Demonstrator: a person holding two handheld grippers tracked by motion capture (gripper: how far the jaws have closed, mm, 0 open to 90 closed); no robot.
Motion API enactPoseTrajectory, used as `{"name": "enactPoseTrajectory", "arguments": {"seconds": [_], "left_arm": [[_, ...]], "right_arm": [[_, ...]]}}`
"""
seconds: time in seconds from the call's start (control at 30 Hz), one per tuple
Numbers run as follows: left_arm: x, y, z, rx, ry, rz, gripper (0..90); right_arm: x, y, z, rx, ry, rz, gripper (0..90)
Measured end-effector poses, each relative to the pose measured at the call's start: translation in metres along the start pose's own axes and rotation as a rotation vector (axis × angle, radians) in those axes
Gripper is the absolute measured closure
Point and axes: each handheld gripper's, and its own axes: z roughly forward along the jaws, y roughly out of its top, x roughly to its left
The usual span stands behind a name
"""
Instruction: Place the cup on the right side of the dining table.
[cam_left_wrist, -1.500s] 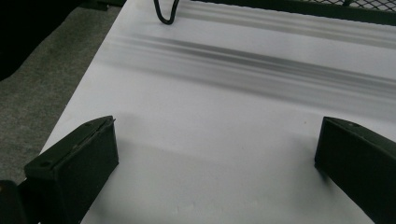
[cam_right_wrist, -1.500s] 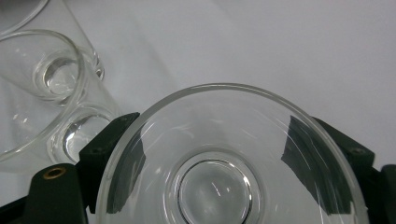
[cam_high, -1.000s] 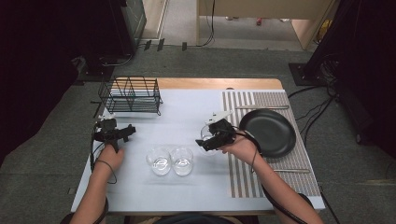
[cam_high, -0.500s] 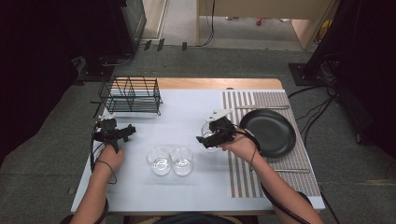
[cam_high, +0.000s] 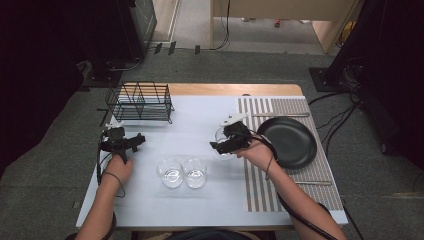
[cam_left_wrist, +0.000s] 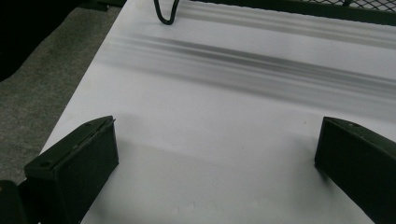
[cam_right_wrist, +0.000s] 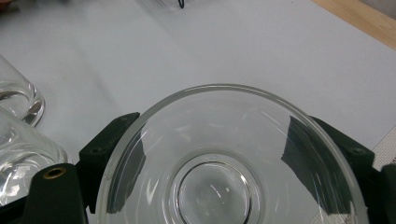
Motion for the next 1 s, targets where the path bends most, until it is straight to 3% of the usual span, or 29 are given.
{"name": "enactPoseTrajectory", "arguments": {"seconds": [0.53,1.0], "left_arm": [[0.0,-0.0001,-0.0001,0.0,0.0,-0.001,0.0],[0.0001,-0.0002,-0.0001,-0.001,0.0,-0.001,0.0]], "right_arm": [[-0.0092,0.005,0.0061,0.0,-0.011,0.041,19.2],[-0.0109,0.0086,0.0096,0.002,-0.029,0.031,19.2]]}}
